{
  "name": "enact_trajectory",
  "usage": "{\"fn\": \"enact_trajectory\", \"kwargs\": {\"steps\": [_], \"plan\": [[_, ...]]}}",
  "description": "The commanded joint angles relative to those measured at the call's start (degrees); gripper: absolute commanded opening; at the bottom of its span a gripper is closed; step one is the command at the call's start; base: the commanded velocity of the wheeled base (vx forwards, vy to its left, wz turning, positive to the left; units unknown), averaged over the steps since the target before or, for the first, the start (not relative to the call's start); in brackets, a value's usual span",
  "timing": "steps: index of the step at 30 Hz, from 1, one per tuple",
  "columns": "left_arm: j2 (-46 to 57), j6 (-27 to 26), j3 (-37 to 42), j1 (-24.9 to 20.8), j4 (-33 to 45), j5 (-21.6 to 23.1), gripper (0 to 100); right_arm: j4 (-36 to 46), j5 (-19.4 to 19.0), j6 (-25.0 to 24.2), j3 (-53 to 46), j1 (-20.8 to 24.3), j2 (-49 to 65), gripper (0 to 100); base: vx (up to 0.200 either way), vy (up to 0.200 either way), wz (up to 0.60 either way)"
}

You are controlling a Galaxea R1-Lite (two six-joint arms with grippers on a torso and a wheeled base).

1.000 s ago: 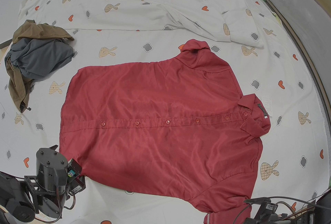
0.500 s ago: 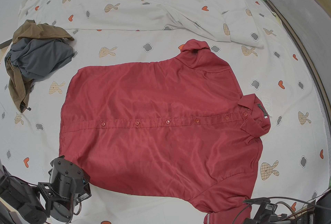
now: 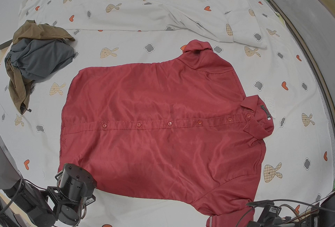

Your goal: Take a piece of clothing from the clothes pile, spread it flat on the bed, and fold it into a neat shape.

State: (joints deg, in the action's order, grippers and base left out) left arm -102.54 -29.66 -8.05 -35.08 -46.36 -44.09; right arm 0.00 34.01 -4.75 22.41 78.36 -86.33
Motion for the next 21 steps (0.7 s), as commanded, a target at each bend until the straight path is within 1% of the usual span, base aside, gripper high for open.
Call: {"fn": "enact_trajectory", "kwargs": {"steps": [1, 9, 14, 17, 18, 19, 21], "plan": [[1.5, -0.6, 0.3, 0.0, 0.0, 0.0, 0, 0.0, 0.0, 0.0, 0.0, -0.1, 0.0, 100, 0.000, 0.000, 0.00], [9.2, -2.2, 1.2, -0.1, 0.5, 0.0, 0, 0.0, 0.0, 0.0, 0.0, -0.2, -0.3, 100, 0.000, 0.000, 0.00], [9.0, -1.8, 1.3, -0.1, 0.5, -0.1, 0, 0.2, -0.2, 0.0, -0.5, -0.2, -0.7, 100, 0.000, 0.000, 0.00], [8.4, -1.3, 1.3, -0.1, 0.2, -0.2, 0, 0.2, -1.1, 0.0, -1.4, 0.1, -0.8, 100, 0.000, 0.000, 0.00], [7.9, -0.8, 1.3, -0.1, 0.1, -0.2, 0, 0.2, -4.0, 0.0, -2.2, 0.9, -0.6, 100, 0.000, 0.000, 0.00], [7.5, -0.7, 1.3, -0.1, 0.0, -0.2, 0, 0.2, -6.0, 0.0, -2.8, 1.4, -0.6, 100, 0.000, 0.000, 0.00], [6.9, -0.6, 1.4, 0.0, 0.0, -0.2, 0, 0.2, -8.0, 0.0, -3.4, 2.0, -0.6, 100, 0.000, 0.000, 0.00]]}}
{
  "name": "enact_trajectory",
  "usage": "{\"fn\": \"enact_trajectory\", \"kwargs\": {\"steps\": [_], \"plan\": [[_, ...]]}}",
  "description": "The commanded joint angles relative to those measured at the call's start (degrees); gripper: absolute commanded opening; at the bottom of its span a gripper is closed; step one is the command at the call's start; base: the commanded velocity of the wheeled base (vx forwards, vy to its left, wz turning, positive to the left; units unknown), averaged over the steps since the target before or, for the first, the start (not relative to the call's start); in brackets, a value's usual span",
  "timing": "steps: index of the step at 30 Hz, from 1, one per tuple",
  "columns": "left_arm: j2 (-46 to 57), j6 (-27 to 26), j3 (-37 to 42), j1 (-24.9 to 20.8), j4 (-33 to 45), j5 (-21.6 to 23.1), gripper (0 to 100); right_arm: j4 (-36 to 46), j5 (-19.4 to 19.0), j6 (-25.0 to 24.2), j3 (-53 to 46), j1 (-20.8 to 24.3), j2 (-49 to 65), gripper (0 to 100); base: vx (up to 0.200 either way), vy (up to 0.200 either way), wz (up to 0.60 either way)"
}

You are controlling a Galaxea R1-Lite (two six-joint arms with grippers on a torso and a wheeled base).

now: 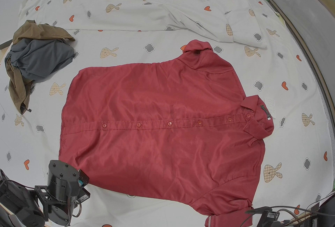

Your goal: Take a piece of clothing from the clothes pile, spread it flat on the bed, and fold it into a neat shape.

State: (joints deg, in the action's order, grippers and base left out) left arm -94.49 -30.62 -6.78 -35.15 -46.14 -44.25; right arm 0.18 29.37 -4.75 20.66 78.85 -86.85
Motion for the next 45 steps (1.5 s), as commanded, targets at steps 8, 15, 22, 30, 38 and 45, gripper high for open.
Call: {"fn": "enact_trajectory", "kwargs": {"steps": [8, 15, 22, 30, 38, 45], "plan": [[-0.6, 0.4, 0.6, 0.0, -0.4, -0.1, 0, -0.2, -2.2, 0.0, -1.9, 0.8, -7.2, 100, 0.000, 0.000, 0.00], [-0.1, 0.4, 1.5, 0.1, -0.8, 0.0, 0, -9.5, 3.8, -0.2, -4.1, 0.6, -14.5, 100, 0.000, 0.000, 0.00], [0.4, 0.4, 2.0, 0.1, -0.8, 0.0, 0, -16.9, 8.3, 0.0, -6.9, 0.1, -19.0, 100, 0.000, 0.000, 0.00], [0.1, 0.4, 2.0, 0.1, -0.8, 0.0, 0, -17.1, 9.0, 3.4, -7.3, -4.7, -16.0, 100, 0.000, 0.000, 0.00], [0.1, 0.4, 2.0, 0.1, -0.8, 0.0, 0, -17.1, 8.9, 4.9, -7.1, -10.5, -11.6, 100, 0.000, 0.000, 0.00], [0.0, 0.4, 2.0, 0.1, -0.8, 0.0, 0, -17.1, 8.9, 5.4, -6.8, -14.8, -11.0, 100, 0.000, 0.000, 0.00]]}}
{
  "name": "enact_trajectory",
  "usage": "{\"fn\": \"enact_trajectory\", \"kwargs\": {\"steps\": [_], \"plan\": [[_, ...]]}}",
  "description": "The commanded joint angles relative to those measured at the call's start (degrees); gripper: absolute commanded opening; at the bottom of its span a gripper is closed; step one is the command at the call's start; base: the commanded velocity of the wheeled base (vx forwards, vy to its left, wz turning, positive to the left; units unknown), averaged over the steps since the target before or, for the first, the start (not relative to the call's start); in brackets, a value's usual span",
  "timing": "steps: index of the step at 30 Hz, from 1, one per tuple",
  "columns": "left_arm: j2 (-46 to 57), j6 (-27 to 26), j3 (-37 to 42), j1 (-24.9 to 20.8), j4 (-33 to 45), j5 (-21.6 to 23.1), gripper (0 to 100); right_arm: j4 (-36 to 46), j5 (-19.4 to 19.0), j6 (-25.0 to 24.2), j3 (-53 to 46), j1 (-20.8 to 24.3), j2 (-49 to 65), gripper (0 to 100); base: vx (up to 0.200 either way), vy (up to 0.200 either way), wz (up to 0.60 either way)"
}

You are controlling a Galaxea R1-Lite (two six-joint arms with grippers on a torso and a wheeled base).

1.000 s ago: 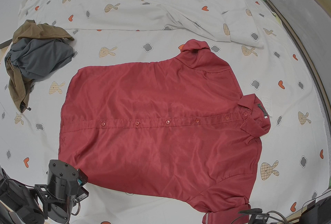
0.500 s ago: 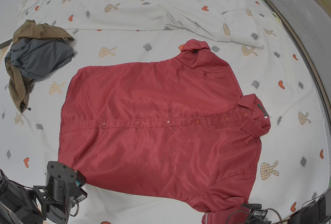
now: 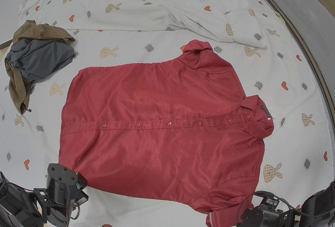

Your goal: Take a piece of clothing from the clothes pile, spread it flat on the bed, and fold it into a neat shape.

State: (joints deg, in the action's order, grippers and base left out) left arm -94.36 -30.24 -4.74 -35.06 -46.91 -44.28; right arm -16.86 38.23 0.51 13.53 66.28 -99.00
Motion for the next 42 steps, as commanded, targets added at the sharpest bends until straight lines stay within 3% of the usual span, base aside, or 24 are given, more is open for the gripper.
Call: {"fn": "enact_trajectory", "kwargs": {"steps": [1, 15, 21, 29, 30, 36, 42], "plan": [[-0.1, 0.0, 0.0, 0.0, 0.0, 0.0, 0, -0.1, 0.0, 0.1, 0.6, -2.6, 1.4, 100, 0.000, 0.000, 0.00], [-0.4, 0.0, 0.0, 0.0, 0.0, 0.0, 0, 0.0, -0.2, 2.7, 1.8, -7.7, 9.2, 100, 0.000, 0.000, 0.00], [-0.4, 0.0, 0.0, 0.0, 0.0, 0.0, 0, -0.1, -1.2, 2.7, 1.6, -7.8, 7.4, 100, 0.000, 0.000, 0.00], [-0.4, 0.0, 0.0, 1.1, 0.0, 0.0, 0, -1.6, -9.6, 2.8, 0.8, -7.0, 4.3, 100, 0.000, 0.000, 0.00], [-0.4, 0.0, 0.0, 1.2, 0.0, 0.0, 0, -1.7, -10.6, 2.8, 0.6, -7.0, 4.5, 0, 0.000, 0.000, 0.00], [-0.5, 0.0, 0.0, 1.2, 0.0, 0.0, 0, -1.9, -17.9, 2.7, 0.6, -10.1, 5.6, 0, 0.000, 0.000, 0.00], [-0.3, 0.0, 0.0, 1.5, 0.0, 0.0, 0, -1.9, -19.0, 2.8, 0.5, -14.8, 9.2, 0, 0.000, 0.000, 0.00]]}}
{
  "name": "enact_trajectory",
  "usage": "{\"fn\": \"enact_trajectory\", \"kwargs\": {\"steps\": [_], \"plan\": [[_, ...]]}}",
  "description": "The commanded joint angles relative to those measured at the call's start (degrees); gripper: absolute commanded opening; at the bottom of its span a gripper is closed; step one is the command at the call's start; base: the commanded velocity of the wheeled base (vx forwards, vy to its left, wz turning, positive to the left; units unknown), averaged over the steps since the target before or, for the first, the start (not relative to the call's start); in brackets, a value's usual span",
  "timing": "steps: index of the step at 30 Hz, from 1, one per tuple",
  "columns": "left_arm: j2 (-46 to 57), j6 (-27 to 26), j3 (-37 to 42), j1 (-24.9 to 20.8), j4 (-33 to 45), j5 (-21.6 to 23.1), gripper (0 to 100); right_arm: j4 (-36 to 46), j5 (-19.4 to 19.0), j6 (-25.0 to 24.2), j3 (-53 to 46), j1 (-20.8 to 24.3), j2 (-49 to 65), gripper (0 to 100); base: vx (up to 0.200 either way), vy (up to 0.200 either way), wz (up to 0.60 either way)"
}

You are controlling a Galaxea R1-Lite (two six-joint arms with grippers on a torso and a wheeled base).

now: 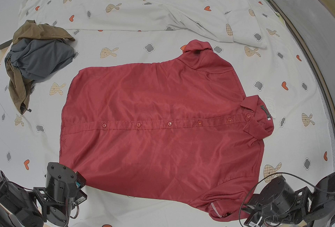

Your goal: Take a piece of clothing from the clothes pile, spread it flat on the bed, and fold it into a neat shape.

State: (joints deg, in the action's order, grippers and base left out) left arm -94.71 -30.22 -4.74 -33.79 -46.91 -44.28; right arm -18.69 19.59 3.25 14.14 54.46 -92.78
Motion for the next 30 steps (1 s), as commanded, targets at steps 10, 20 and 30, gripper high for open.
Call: {"fn": "enact_trajectory", "kwargs": {"steps": [10, 20, 30], "plan": [[0.1, 0.1, 0.1, 0.2, 0.0, 0.0, 0, 0.1, -0.3, 0.3, 0.2, -3.1, 12.6, 0, 0.000, 0.000, 0.00], [-0.9, 0.8, -1.7, 1.7, -1.7, -0.1, 0, 0.2, -0.3, 2.0, 2.6, -5.7, 18.8, 0, 0.000, 0.000, 0.00], [-7.7, 0.4, -4.9, 7.1, -10.2, 0.1, 0, 0.2, -0.3, 6.3, 9.3, -10.7, 17.9, 0, 0.000, 0.000, 0.00]]}}
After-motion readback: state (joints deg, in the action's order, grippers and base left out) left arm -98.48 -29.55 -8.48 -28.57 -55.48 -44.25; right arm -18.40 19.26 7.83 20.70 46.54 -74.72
